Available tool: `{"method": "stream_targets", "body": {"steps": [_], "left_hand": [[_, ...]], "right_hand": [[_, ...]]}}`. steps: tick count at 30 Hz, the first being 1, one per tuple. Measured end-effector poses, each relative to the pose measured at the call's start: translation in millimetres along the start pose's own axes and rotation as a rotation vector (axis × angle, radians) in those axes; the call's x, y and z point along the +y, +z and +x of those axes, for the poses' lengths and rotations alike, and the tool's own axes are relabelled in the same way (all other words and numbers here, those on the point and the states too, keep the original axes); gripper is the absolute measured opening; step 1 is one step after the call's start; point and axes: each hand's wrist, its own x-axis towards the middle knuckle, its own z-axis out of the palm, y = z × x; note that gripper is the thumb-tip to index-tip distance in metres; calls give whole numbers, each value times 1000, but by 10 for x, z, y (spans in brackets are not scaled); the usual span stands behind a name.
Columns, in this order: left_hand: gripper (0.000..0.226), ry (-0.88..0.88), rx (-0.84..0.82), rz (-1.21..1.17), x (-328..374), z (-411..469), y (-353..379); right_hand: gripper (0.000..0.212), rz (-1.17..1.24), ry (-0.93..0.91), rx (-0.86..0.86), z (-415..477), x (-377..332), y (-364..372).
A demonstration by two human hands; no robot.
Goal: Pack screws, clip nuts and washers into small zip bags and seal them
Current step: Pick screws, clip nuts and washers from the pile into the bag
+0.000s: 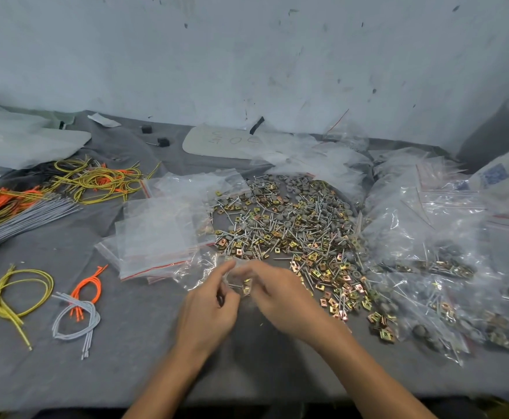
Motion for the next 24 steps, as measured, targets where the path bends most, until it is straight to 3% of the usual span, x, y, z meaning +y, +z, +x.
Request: {"method": "stream_targets", "body": {"steps": [3,7,10,15,24], "left_hand": [[51,12,0,18,7,-4,8],[51,9,1,24,8,-4,5],[50,14,-3,34,3,-6,1],[51,5,-8,35,-5,-1,5],[51,12,-7,39,-31,4,15]], "right_hand": [[23,-157,85,188,125,287,-190],[35,-464,260,54,298,690,-435],[30,-446,275,-57,353,787,-446],[14,-415,292,-28,413,739,-327],[24,-612,223,-17,325,585,-240]]}}
